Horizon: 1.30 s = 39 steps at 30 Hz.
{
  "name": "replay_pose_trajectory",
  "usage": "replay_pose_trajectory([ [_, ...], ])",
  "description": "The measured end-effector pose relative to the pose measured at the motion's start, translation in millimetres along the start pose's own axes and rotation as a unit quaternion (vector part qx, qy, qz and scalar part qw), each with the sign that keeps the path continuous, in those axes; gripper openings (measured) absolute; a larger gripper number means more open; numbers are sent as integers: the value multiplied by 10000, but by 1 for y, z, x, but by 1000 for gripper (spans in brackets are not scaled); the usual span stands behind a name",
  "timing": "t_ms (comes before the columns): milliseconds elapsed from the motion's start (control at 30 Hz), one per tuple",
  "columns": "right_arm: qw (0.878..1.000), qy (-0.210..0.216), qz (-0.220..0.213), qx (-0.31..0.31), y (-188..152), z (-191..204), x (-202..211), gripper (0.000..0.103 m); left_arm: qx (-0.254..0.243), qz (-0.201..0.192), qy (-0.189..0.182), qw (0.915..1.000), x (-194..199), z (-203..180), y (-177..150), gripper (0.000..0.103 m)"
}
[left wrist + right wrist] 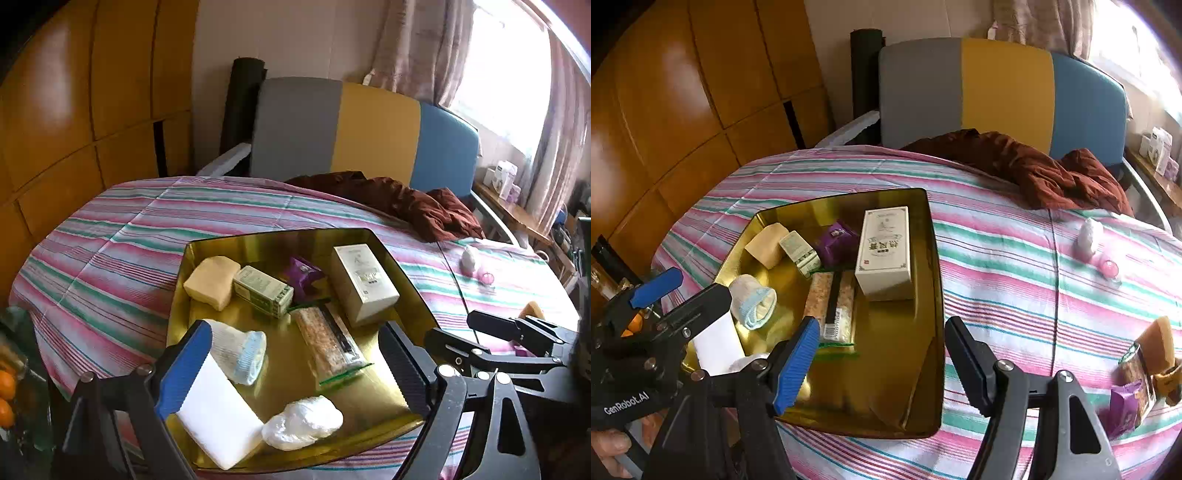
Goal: Organize objects
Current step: 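Move both grippers toward the pink hair roller and white plastic bag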
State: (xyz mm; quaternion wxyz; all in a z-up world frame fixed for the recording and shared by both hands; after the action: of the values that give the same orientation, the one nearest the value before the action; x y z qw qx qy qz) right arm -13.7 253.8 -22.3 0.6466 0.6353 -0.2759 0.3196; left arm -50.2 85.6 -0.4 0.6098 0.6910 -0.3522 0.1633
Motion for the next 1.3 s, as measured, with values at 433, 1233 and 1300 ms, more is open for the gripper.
replay_pose_trajectory([
  [433, 9996, -89, 44, -282, -10, -22, 3, 77, -223, 151, -122, 9996, -5, -15, -7, 93],
  [1233, 9867, -841, 492, -1299, -49, -145, 22, 77, -876, 436, -577, 9935, -24, -73, -5, 93],
  [1300, 9854, -901, 487, -1360, -47, -161, 26, 77, -943, 450, -619, 9926, -26, -80, -4, 93],
])
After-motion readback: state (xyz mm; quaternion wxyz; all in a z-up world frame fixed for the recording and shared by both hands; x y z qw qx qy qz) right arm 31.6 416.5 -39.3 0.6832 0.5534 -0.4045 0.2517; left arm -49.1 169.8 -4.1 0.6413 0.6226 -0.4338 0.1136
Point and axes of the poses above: each gripper's, at about its wrist camera, not at the fingertips, and x roughly against the way its jaws point, z to its left, y to its top, the point moved 1 cm from there along -x, roughly the way its jaws point, and after that the axes turned 8 degrees about x, right-handed, at the moved point
